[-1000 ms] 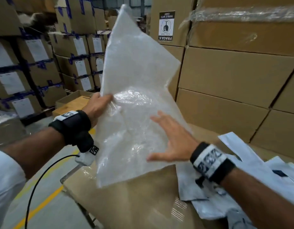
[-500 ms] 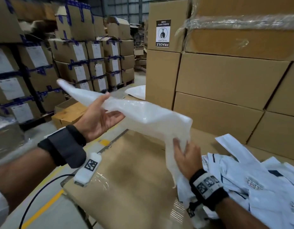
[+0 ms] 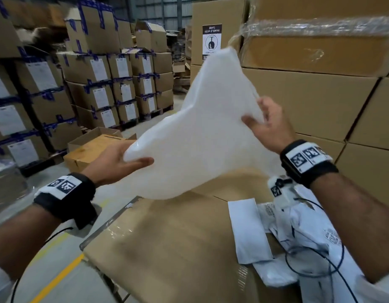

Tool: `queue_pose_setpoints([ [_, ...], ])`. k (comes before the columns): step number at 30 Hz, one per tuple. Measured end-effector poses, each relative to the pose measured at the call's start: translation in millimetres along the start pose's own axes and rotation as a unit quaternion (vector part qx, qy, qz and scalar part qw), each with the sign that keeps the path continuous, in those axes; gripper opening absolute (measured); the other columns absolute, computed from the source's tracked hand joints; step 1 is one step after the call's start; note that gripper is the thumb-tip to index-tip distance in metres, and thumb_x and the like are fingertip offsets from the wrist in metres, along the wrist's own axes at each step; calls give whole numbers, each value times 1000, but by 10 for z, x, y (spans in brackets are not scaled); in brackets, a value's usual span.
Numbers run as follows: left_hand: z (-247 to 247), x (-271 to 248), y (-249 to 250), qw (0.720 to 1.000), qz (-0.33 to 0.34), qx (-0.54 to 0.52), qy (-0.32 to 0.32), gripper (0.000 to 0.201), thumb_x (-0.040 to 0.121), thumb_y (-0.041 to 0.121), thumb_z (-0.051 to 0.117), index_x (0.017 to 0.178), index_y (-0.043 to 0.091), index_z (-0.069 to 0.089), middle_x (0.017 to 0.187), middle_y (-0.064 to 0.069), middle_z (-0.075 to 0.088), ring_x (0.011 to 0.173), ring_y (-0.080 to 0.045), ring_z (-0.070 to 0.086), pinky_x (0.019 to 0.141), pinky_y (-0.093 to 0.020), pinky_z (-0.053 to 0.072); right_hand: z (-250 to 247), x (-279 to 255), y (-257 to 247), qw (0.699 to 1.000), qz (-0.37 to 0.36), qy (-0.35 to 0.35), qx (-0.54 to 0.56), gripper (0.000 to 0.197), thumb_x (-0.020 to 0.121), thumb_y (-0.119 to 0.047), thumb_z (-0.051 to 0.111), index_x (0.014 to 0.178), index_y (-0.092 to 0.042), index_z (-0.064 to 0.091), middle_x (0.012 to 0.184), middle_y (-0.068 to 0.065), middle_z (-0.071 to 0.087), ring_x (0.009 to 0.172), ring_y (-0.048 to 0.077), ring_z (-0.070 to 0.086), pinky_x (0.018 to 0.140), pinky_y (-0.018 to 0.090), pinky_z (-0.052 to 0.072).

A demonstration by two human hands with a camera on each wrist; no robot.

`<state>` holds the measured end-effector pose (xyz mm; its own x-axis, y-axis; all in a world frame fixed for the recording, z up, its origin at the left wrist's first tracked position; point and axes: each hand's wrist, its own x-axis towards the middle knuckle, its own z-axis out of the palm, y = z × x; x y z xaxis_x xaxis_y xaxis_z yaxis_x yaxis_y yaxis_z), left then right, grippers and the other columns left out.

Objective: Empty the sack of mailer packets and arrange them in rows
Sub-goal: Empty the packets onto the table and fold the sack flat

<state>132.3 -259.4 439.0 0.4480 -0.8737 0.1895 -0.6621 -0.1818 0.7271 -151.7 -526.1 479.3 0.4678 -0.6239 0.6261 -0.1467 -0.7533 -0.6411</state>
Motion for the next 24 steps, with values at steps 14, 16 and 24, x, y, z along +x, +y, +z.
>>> queue_pose_setpoints([
  [14,-257,239,-125,918,-44,-394,-24,47,100,44,47,137,17,56,130,-11,63,111,-29,64,85,-41,59,910,-1311,963,888,417,-62,184,134,52,-89,74,158,-25,21,163,-1,30,148,20,32,121,51,26],
  [16,-207,277,-237,901,-67,-428,-37,52,99,47,45,140,16,52,137,-15,59,119,-33,60,90,-44,57,913,-1326,1155,813,444,-120,358,96,74,-81,66,151,-29,43,155,3,46,144,26,41,119,57,27],
  [24,27,327,-661,900,-121,-420,-7,50,99,53,43,129,17,63,129,-10,66,116,-28,65,99,-46,52,945,-1389,1276,759,435,-68,480,82,79,-73,68,140,-20,59,135,14,64,126,35,60,112,59,39],
])
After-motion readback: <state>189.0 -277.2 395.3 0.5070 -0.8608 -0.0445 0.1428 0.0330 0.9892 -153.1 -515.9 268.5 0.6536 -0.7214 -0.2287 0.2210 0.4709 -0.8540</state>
